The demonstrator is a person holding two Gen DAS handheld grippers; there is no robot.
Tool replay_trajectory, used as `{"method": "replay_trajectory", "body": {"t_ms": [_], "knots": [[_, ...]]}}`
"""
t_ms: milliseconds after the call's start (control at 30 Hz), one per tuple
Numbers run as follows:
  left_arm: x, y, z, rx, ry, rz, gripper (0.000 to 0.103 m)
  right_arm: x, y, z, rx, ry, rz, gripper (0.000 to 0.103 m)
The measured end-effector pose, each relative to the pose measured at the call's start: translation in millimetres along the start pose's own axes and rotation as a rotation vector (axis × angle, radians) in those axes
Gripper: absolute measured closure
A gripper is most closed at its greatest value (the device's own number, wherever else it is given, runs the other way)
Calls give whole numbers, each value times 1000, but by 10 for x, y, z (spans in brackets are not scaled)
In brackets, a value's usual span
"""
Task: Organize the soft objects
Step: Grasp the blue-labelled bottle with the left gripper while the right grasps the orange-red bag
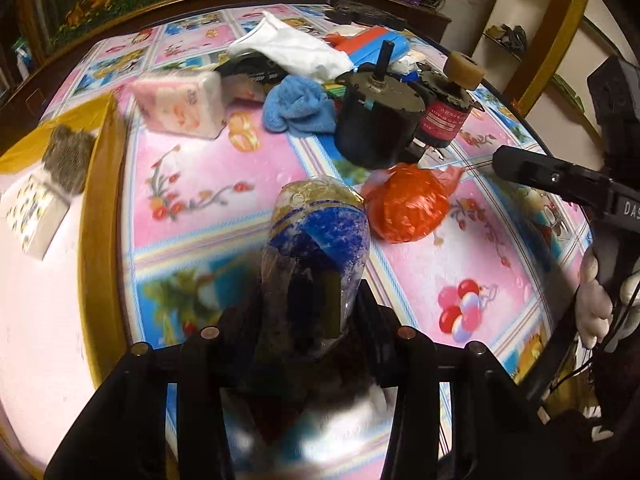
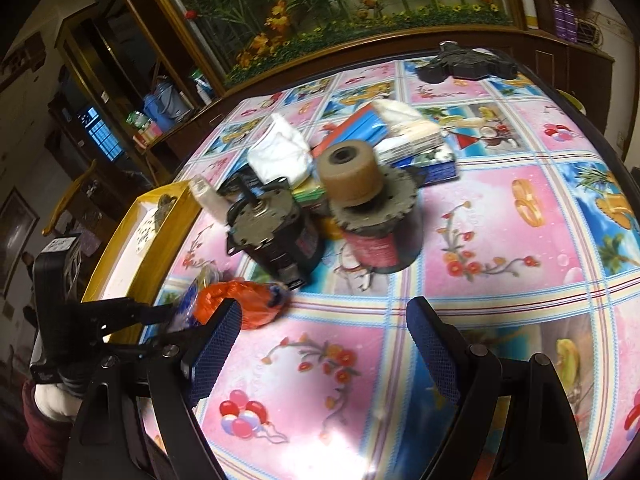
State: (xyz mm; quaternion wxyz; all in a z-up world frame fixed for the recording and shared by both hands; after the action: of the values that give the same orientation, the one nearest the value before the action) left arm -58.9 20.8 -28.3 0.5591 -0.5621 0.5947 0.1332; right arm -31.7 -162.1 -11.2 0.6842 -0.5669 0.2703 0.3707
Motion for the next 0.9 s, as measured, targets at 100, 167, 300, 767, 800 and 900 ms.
{"method": "replay_trajectory", "body": {"t_ms": [100, 167, 300, 767, 800, 900], "knots": [[-53, -7, 30, -25, 3, -32, 60, 46, 19, 132, -14, -22, 16, 18], [-43, -34, 45, -35, -12, -41, 57, 75, 30, 209, -12, -35, 27, 18], [33, -50, 2, -14, -37, -38, 52, 117, 64, 338, -36, -40, 47, 18], [130, -156, 112, -12, -119, -87, 34, 338, 156, 637, -99, -19, 98, 18], [120, -146, 97, -3, -122, -89, 39, 346, 156, 659, -106, -15, 95, 19], [92, -119, 18, 15, -96, -87, 62, 366, 203, 769, -159, 0, 94, 42]]}}
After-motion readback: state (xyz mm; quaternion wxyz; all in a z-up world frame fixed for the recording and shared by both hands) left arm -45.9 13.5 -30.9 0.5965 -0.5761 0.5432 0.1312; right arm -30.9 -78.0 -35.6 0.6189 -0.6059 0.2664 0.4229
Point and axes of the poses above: each gripper's, at about its wrist camera, not at the fingertips, and x roughly the way its jaws point, z to its left, y to its underside, the point moved 6 cm from there along x, roughly the way its jaws point, and after that the axes turned 15 degrees about y, right-handed, at the moved point
